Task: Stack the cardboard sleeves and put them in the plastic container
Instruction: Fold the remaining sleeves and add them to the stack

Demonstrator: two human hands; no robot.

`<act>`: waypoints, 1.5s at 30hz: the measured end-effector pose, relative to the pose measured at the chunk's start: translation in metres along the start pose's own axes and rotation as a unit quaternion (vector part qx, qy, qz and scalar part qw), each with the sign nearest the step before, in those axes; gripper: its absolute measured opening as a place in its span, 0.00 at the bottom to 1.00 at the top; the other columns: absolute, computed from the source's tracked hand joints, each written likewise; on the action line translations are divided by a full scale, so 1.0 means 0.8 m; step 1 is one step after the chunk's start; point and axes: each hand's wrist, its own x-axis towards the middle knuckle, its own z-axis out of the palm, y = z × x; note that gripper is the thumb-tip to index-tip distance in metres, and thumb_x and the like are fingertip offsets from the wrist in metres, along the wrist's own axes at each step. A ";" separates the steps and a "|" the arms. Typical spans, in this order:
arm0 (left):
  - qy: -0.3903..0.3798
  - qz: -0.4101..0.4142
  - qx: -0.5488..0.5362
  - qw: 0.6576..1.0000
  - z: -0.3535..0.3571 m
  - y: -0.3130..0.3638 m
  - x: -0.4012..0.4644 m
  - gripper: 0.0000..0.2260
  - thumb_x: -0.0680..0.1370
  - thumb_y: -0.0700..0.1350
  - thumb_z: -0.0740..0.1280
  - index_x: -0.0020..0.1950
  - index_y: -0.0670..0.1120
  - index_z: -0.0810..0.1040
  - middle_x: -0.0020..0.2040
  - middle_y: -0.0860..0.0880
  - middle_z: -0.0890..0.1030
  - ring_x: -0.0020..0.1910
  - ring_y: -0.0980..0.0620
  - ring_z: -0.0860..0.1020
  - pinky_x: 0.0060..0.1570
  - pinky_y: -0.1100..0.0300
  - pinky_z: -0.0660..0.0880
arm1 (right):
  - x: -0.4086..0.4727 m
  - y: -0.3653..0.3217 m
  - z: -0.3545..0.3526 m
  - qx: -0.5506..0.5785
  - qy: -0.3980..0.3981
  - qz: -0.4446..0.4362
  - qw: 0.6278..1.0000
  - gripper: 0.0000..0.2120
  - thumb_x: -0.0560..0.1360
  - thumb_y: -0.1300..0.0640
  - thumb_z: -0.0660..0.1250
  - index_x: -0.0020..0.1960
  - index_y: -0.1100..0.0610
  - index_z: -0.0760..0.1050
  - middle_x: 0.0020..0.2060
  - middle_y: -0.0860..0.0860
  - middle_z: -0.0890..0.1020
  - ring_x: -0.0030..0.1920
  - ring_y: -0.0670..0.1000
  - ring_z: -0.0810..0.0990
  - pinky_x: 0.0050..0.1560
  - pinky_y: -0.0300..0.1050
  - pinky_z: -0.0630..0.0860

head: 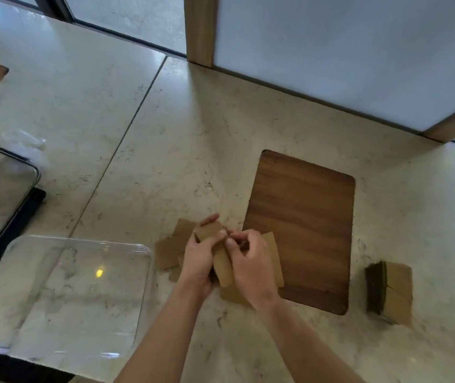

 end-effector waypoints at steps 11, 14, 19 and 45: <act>-0.029 -0.176 -0.178 0.968 0.023 -0.061 -0.053 0.13 0.76 0.46 0.73 0.60 0.48 0.78 0.49 0.41 0.81 0.48 0.43 0.82 0.57 0.46 0.82 | -0.048 0.062 -0.018 0.049 0.203 -0.166 0.964 0.12 0.82 0.53 0.58 0.45 0.54 0.77 0.46 0.39 0.76 0.48 0.48 0.78 0.51 0.42 0.76; -0.016 -0.144 -0.141 0.979 0.012 -0.055 -0.048 0.17 0.73 0.45 0.75 0.60 0.50 0.76 0.43 0.43 0.79 0.40 0.46 0.79 0.51 0.47 0.81 | -0.048 0.067 -0.023 0.062 0.191 -0.143 0.969 0.08 0.82 0.47 0.60 0.45 0.45 0.73 0.45 0.39 0.75 0.47 0.46 0.78 0.47 0.39 0.75; -0.015 -0.088 -0.088 0.992 -0.007 -0.048 -0.047 0.15 0.72 0.46 0.77 0.56 0.51 0.80 0.43 0.41 0.83 0.35 0.44 0.82 0.34 0.49 0.82 | -0.017 0.088 -0.049 -0.243 0.138 0.093 0.956 0.32 0.76 0.36 0.67 0.72 0.56 0.69 0.61 0.55 0.73 0.61 0.56 0.72 0.62 0.50 0.73; -0.056 -0.023 0.077 0.995 -0.048 -0.050 -0.046 0.22 0.75 0.30 0.69 0.64 0.51 0.83 0.51 0.36 0.86 0.49 0.36 0.87 0.45 0.44 0.84 | -0.066 0.082 -0.049 -0.050 0.039 0.011 0.998 0.14 0.71 0.44 0.79 0.49 0.45 0.76 0.50 0.43 0.77 0.54 0.46 0.77 0.56 0.40 0.76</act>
